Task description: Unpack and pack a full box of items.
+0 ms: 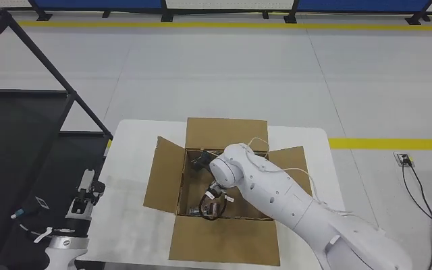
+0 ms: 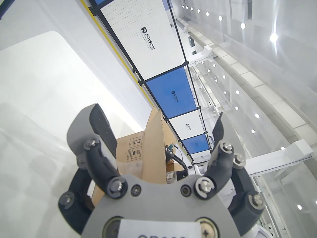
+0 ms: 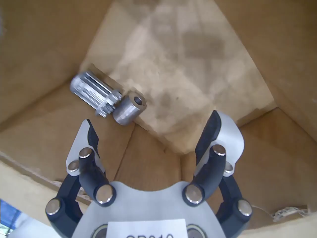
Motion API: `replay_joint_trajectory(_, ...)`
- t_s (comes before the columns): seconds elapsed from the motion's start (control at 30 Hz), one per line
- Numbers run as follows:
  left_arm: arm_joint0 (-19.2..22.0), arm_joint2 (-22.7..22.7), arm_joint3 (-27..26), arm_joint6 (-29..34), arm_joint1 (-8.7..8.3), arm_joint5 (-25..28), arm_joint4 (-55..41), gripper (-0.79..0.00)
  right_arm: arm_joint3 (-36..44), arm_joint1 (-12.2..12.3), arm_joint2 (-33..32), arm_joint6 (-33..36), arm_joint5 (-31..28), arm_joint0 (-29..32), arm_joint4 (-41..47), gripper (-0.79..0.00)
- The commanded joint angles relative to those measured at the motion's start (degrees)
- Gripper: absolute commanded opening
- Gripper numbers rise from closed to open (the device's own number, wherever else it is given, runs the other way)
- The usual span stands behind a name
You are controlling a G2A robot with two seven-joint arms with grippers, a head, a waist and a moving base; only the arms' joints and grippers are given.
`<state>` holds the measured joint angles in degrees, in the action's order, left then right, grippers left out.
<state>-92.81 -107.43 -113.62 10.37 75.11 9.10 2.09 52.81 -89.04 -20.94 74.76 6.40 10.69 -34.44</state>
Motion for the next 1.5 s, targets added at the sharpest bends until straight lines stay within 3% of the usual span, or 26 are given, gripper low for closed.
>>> replay_joint_trajectory(0.0, 0.39, 0.24, 0.27, 0.41, -0.06, -0.13, 0.27, 0.000, 0.12, 0.10, -0.35, -0.39, 0.11, 0.05, 0.21, 0.000)
replay_joint_trajectory(0.33, 1.35, 1.68, 1.62, -0.13, -0.22, -0.08, 2.85, 0.000, -0.40, -0.05, -0.23, -1.96, 0.64, 1.33, -0.47, 0.000)
replay_joint_trajectory(0.57, 0.66, 1.75, 1.88, -1.12, -0.18, 0.28, 2.00, 0.000, -3.57, -2.39, -0.51, -5.97, 3.06, 2.89, 1.10, 0.000)
replay_joint_trajectory(0.93, 1.03, 2.50, 1.35, -1.50, -0.26, -0.86, 2.69, 0.000, -10.58, -6.36, -1.76, -4.59, 2.89, 2.22, 7.07, 0.000)
replay_joint_trajectory(0.97, 1.08, 2.53, 1.36, -1.59, -0.26, -0.97, 2.55, 0.000, -11.09, -6.67, -1.72, -4.43, 3.05, 2.15, 7.17, -0.015)
replay_joint_trajectory(1.03, 1.11, 2.58, 1.36, -1.64, -0.28, -1.04, 2.54, 0.000, -11.93, -7.28, -1.59, -4.34, 3.26, 2.09, 7.21, -0.308)
replay_joint_trajectory(1.1, 1.09, 2.63, 1.39, -1.87, -0.28, -1.11, 2.58, 0.000, -12.74, -7.79, -1.56, -4.26, 3.07, 1.99, 7.28, -0.437)
replay_joint_trajectory(1.13, 1.03, 2.70, 1.41, -1.97, -0.28, -0.97, 2.61, 0.000, -13.17, -8.02, -1.60, -4.39, 3.12, 1.94, 7.30, -0.465)
replay_joint_trajectory(1.47, 0.47, 2.92, 1.67, -3.32, -0.25, -0.17, 2.71, 0.000, -16.76, -9.49, -2.54, -4.74, 1.95, 1.68, 7.52, -0.440)
